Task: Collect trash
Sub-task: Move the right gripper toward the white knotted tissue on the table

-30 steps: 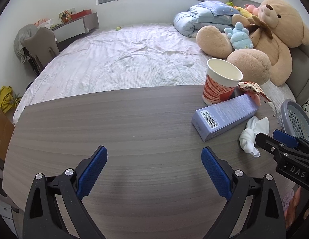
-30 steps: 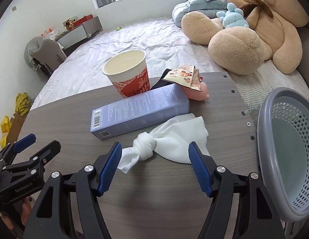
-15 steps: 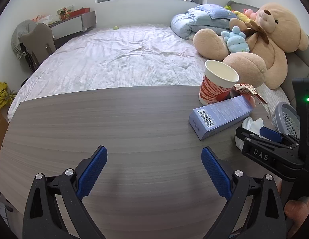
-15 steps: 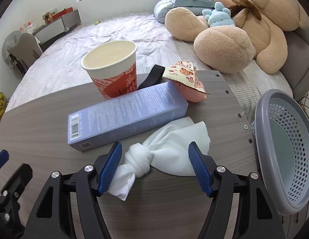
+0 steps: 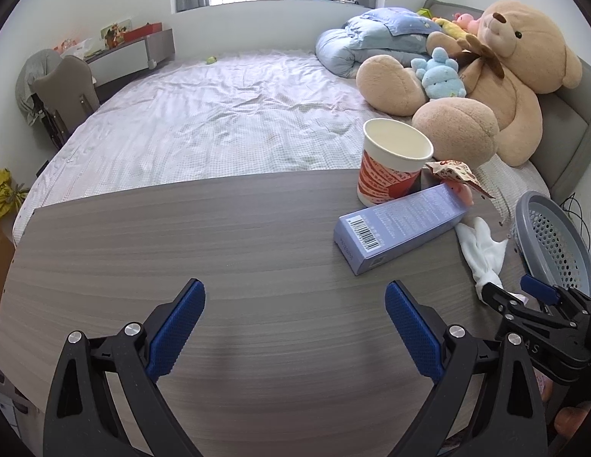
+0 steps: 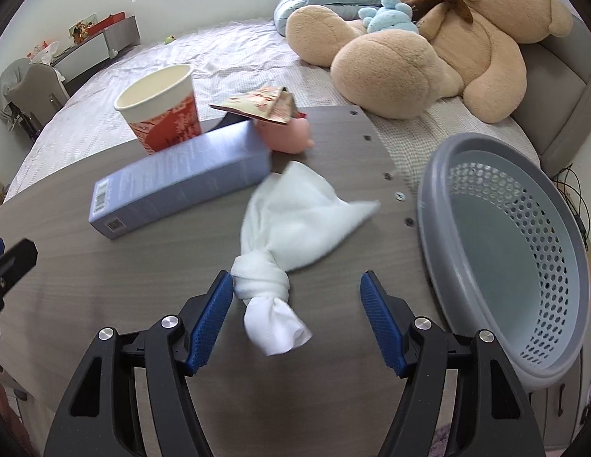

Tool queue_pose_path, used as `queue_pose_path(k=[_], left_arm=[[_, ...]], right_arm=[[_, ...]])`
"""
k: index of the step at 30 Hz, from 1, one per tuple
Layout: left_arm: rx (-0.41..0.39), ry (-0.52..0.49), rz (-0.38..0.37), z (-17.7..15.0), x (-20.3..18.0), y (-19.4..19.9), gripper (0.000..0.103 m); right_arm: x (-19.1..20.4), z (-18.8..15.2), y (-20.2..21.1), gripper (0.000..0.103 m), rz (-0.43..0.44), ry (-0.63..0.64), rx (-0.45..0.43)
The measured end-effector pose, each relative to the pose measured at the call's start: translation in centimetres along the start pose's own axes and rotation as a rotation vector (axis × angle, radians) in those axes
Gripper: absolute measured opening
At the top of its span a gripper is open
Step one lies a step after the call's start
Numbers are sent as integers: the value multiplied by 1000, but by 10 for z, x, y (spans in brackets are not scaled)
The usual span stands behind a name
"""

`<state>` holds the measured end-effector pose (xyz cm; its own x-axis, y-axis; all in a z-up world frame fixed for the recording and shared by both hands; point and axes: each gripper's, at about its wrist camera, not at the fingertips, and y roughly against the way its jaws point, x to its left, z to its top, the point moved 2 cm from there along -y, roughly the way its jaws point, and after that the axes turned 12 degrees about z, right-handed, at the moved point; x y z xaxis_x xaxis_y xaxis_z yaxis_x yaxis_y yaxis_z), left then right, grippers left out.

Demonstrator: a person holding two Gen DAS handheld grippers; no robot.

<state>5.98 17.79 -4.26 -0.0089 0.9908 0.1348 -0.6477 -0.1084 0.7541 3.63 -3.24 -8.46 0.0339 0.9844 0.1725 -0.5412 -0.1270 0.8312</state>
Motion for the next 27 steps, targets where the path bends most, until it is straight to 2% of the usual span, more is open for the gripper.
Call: queue_pose_path(k=[3,8,15,22,27], left_arm=[[1,-9,-4,0,-6,0,94],[-5,-25,-9,2,-13,3,94],[-4,-31,-16,5,-17,4,94],[4,-34,-22,6,-21,2,94],[10,-39,-21,6,-23,0,94]], right_arm=[[-10,-4,5,67,-6,-13,8],[-12,-3,20,67,51,-8,-28],[-6,3,-2,66,71,0,7],[3,6,-10,66,62,27,-12],[0,4,-12,54,69,18,0]])
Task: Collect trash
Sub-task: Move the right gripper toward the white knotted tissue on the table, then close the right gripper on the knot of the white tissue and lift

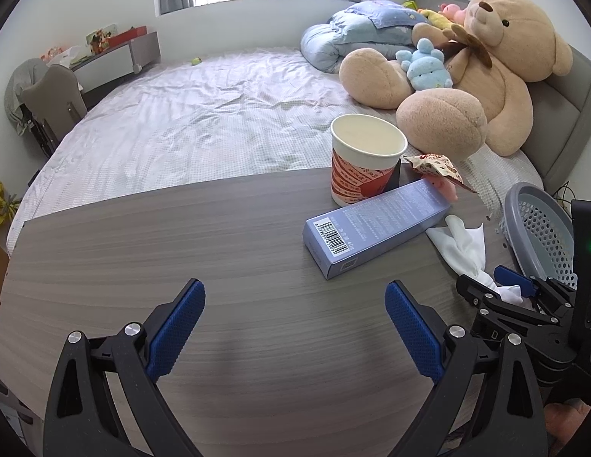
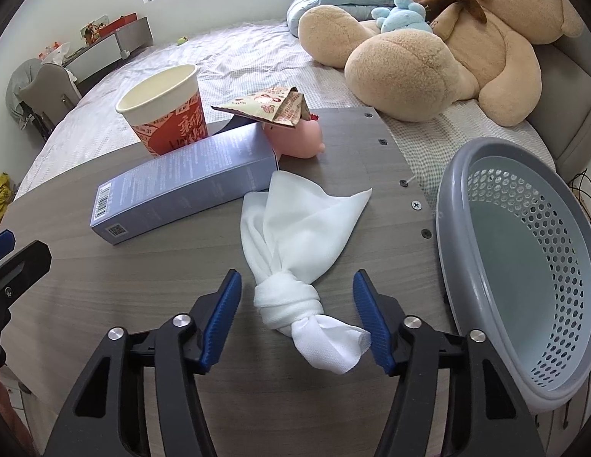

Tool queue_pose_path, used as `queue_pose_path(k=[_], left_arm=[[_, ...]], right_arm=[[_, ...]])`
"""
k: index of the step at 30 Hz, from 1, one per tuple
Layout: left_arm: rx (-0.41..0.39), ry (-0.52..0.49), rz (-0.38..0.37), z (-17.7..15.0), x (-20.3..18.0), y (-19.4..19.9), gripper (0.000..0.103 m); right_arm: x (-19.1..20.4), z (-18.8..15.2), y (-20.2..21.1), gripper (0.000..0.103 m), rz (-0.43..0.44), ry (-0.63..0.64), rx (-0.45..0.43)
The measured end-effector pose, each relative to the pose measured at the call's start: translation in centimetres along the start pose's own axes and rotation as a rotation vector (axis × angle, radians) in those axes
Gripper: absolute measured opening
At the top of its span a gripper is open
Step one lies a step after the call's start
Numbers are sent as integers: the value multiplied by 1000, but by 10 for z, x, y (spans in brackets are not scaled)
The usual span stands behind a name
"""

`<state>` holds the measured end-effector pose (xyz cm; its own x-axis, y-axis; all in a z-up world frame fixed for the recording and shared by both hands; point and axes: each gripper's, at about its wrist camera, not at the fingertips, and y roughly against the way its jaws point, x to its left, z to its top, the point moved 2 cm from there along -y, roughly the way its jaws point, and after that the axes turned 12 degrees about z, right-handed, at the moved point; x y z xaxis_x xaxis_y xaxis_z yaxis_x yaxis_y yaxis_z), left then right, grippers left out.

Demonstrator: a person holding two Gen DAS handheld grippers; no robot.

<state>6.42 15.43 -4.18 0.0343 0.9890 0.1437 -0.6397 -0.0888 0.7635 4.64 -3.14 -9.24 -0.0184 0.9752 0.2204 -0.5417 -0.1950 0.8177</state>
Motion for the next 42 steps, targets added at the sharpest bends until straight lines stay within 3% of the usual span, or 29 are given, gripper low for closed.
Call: queue_pose_path(k=[4,14,30,36,42], left_arm=[[7,-5,-2,0,-3,-2,94],[27,-42,1,8,-15,-16,94],[50,-54,130,57,-1,-80,94],[86,-55,107,62,1,-97,94],[100,-70,54,52,-9,-90,94]], right_arm=[[-4,-1,-2,34,25,-7,1],[-8,3,14,33,110,-19,-40],[-25,0,36,33,192,-44,-67],[-33,-3,40,33,193,-59,-65],[-42,-2,47,33,187,-74,-78]])
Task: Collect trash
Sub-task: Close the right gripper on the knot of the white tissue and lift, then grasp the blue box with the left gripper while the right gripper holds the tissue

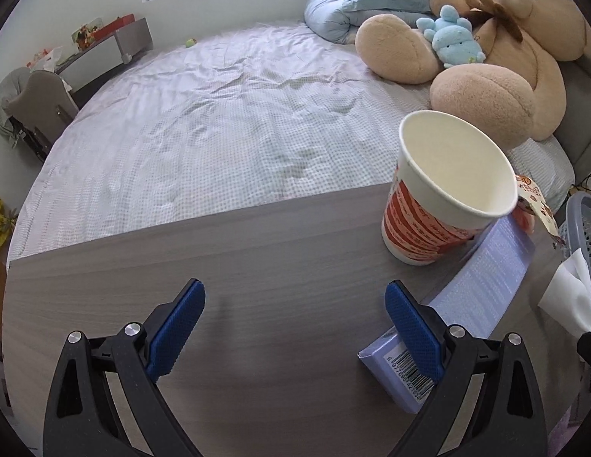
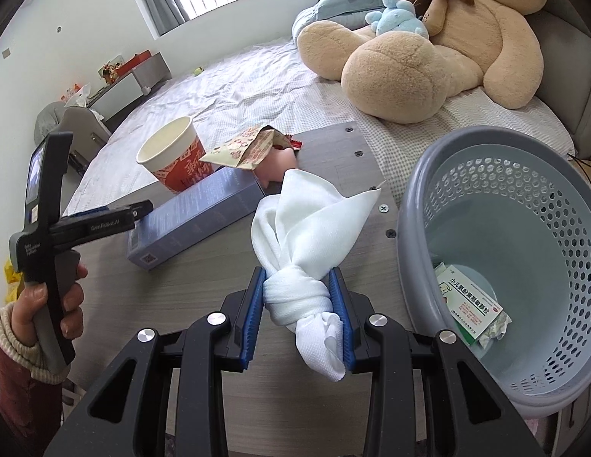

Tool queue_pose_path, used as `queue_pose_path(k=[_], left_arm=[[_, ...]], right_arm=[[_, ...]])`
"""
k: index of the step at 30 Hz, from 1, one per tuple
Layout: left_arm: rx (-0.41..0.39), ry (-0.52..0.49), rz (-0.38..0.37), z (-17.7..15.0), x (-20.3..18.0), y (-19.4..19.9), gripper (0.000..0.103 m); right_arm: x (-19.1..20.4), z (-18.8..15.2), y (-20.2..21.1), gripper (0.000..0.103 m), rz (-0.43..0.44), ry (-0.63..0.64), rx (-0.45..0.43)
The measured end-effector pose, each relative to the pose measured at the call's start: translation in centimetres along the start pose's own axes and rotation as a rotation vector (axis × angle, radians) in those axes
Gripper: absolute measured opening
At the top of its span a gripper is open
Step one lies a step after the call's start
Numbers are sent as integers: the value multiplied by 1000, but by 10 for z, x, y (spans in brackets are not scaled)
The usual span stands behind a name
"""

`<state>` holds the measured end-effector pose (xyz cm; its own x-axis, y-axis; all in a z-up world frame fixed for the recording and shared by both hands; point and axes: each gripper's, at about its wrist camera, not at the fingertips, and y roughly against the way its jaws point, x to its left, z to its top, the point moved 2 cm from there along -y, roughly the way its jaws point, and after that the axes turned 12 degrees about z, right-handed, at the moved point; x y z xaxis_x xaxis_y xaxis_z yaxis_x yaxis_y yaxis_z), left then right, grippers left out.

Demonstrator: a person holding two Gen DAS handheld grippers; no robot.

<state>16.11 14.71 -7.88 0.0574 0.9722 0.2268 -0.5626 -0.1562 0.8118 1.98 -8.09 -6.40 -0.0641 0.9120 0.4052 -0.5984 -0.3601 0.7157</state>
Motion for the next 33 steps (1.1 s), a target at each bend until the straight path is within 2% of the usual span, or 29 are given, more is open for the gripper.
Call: queue_pose_path(k=[10,14,25,33], left_arm=[[26,-36,-117,-53,-42,42,94],[20,-35,-123,-67,-55,58,94],[-36,-3,-138,-49,-77,91,94],[20,-52,-134,-41,-118,70,94]], right_arm=[[-4,-5,19,33,4,-2,-26],[-9,-8,28,33,6,-4,-37],[-21,-7,52,33,23,-11,-71],[-36,-5,63,33,43,-41,-91]])
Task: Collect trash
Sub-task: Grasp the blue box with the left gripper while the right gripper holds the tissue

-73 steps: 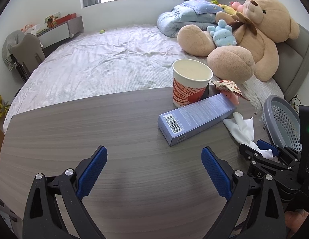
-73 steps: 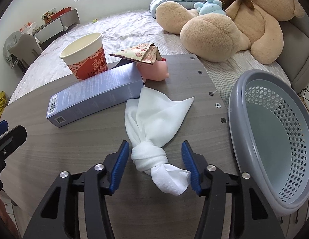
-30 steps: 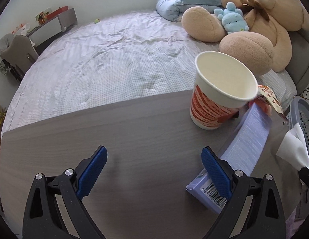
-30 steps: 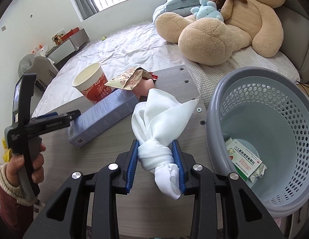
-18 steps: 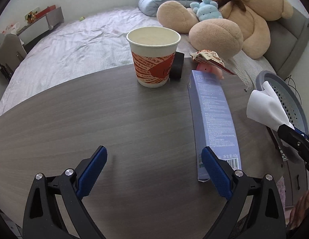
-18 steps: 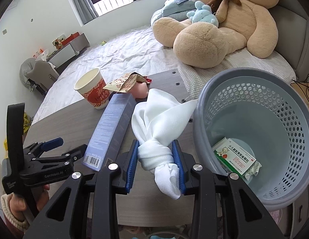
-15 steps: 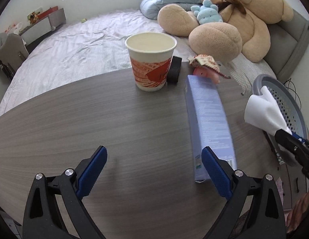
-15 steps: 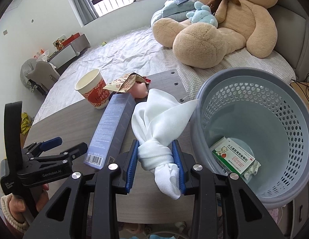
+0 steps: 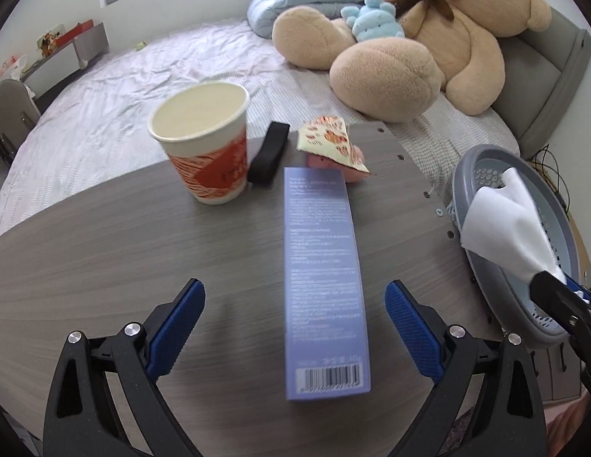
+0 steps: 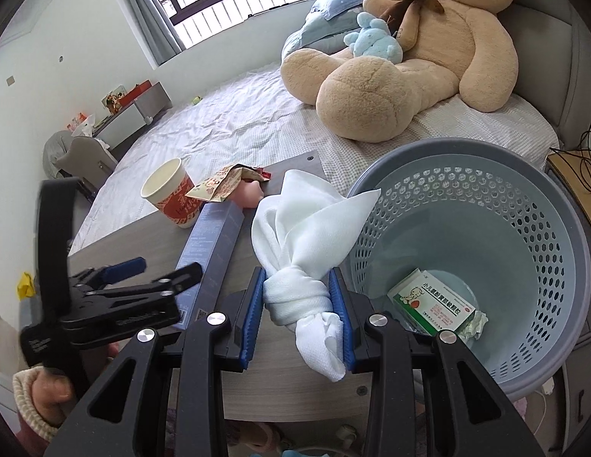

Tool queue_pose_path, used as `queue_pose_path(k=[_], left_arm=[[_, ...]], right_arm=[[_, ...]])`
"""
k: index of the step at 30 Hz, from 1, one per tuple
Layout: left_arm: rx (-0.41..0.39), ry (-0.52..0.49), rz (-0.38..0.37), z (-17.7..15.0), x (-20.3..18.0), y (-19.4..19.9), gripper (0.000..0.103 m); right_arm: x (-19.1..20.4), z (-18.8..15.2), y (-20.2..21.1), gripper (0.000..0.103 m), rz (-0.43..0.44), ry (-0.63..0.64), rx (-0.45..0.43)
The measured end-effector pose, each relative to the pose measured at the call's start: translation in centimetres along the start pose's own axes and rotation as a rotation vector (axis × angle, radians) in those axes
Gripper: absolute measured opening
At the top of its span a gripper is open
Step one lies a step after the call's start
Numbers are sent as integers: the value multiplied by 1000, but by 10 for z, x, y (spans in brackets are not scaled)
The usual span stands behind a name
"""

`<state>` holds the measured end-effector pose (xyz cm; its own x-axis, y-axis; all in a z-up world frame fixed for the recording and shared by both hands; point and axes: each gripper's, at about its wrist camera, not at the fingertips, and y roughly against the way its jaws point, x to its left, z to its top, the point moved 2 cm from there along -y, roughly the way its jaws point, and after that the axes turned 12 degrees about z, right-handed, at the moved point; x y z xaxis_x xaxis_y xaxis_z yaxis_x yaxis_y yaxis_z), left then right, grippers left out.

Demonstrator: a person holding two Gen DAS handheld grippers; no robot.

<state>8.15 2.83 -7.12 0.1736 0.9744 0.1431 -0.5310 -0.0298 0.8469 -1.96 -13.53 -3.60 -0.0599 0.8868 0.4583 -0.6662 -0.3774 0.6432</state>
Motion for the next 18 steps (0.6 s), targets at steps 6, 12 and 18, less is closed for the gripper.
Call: queue_pose_path(k=[6,12,18], left_arm=[[9,-17,37,2,-15,-12,92],[23,-23,55,1,-22,-19,73],[28,-35,23,-2,-25,-20,43]], right_arm=[[-9,0,6,33,16,-16,-10],[-18,-3,5,33,25,-34,-6],[-20,-5,5,33,25,-35,1]])
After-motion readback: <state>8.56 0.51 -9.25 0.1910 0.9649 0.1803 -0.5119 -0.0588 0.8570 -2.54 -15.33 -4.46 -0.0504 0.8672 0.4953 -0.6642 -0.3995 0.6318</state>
